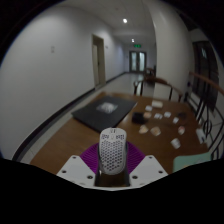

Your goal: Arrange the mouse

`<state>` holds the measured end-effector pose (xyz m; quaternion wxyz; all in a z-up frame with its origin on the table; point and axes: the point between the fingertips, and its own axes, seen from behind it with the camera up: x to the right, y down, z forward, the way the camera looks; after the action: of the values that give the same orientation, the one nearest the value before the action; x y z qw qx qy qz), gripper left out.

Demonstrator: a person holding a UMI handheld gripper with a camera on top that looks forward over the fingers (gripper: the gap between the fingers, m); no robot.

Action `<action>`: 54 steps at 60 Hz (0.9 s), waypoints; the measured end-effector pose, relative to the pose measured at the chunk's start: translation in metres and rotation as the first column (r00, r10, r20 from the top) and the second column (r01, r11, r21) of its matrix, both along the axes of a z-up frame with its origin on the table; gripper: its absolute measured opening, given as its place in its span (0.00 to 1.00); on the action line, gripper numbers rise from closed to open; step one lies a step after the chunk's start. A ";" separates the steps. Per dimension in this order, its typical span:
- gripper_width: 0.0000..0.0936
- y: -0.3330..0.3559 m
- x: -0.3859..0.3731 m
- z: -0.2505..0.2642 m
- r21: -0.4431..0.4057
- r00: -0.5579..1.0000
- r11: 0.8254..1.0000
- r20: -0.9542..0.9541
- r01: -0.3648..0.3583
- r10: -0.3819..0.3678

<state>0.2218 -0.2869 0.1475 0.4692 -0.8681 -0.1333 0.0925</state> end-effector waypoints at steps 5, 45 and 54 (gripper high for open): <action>0.36 -0.034 0.067 0.101 0.156 1.000 0.988 -0.018 0.016 -0.014; 0.60 -0.121 0.361 -0.034 -0.168 0.961 0.946 0.073 0.277 -0.268; 0.90 -0.153 0.356 -0.021 -0.161 0.984 0.973 0.099 0.164 -0.150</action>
<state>0.5779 -0.4402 0.1267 0.3938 -0.9156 -0.0760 0.0284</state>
